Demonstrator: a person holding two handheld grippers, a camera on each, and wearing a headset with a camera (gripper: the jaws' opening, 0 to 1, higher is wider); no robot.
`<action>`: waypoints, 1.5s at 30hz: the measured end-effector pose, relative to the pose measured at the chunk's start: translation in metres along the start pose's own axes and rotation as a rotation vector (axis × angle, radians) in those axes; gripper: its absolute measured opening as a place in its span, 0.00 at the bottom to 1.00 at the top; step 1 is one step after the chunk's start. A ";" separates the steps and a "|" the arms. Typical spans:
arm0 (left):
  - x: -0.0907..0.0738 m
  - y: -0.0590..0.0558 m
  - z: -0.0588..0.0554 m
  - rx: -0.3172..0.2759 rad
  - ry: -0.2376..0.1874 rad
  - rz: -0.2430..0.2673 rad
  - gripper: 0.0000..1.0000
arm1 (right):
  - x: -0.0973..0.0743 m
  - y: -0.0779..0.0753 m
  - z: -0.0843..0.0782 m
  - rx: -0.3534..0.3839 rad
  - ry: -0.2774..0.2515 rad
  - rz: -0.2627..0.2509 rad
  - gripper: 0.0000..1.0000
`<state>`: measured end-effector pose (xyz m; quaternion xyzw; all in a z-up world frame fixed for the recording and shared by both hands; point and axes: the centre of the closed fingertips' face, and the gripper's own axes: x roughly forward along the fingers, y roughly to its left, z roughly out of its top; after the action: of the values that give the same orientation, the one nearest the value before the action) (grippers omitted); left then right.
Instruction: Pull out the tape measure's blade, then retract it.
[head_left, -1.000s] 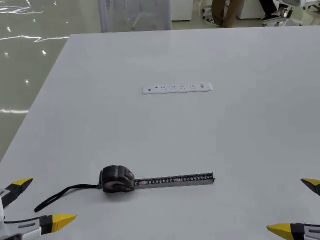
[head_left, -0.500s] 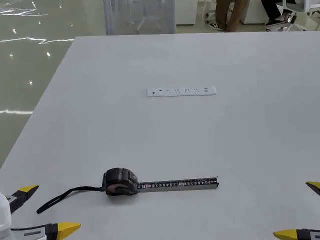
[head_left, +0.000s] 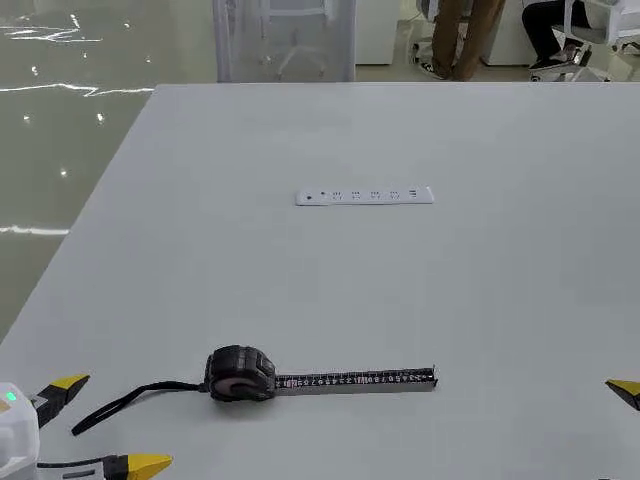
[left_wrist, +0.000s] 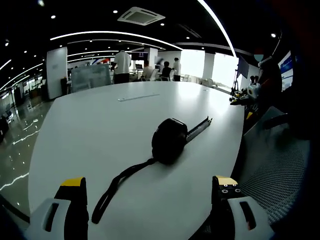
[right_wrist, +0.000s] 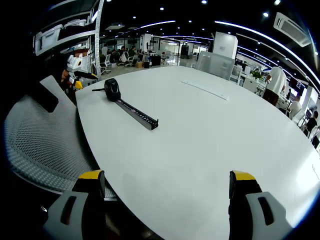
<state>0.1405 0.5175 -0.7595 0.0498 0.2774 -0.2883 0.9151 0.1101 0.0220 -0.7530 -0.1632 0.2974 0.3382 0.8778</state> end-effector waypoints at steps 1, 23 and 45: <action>0.000 -0.001 -0.001 0.002 0.006 -0.002 1.00 | 0.000 0.000 0.000 0.004 0.001 0.000 1.00; 0.011 -0.022 0.018 -0.011 0.014 -0.010 1.00 | 0.006 0.003 0.022 -0.043 0.007 0.017 1.00; 0.060 -0.035 0.055 -0.157 0.033 0.133 1.00 | 0.040 0.008 0.060 -0.166 0.023 0.122 0.96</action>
<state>0.1886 0.4442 -0.7429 0.0009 0.3105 -0.2033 0.9286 0.1529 0.0764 -0.7330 -0.2210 0.2878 0.4126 0.8355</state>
